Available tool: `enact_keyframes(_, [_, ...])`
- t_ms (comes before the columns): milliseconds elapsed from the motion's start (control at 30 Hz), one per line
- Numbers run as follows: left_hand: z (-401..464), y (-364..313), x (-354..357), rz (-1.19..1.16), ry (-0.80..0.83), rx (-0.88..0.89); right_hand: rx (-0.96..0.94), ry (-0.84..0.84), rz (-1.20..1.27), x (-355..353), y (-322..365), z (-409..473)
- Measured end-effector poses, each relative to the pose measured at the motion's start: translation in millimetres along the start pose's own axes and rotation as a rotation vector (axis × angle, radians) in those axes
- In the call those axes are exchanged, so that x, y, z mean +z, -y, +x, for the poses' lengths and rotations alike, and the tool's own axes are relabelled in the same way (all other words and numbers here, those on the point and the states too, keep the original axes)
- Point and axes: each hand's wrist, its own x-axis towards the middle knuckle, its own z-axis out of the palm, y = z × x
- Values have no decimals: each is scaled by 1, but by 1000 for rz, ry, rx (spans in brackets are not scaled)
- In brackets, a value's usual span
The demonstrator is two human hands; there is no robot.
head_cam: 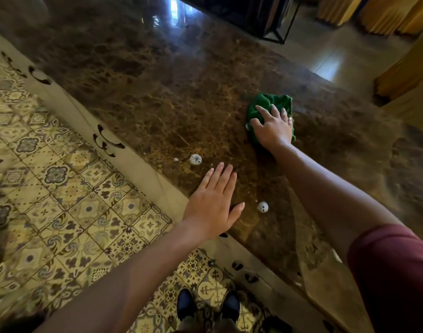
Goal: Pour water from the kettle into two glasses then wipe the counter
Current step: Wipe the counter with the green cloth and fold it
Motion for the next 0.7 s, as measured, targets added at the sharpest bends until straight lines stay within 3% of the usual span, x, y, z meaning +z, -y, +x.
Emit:
enact_keyframes(100, [-1,0,0,-64,-69,46,-59,35,-12,0,24,-6])
enact_keyframes(167, [-9,8,-2,-264,-245,101,-118,59,-25,6,45,-12])
enact_keyframes(233, [-23,35,-8,-396,-463,39,-163,74,-27,15,62,-18])
enact_keyframes(300, [-26,80,-16,-303,-525,-98,-192,78,-14,22,73,-23])
enact_keyframes(467, [14,186,-29,-29,26,-347,-211,65,-16,31,82,-29])
enact_keyframes(600, [19,195,-31,16,140,-318,-225,74,-5,35,85,-32])
enact_keyframes(700, [30,200,-44,-81,98,-336,-198,73,0,39,105,-43])
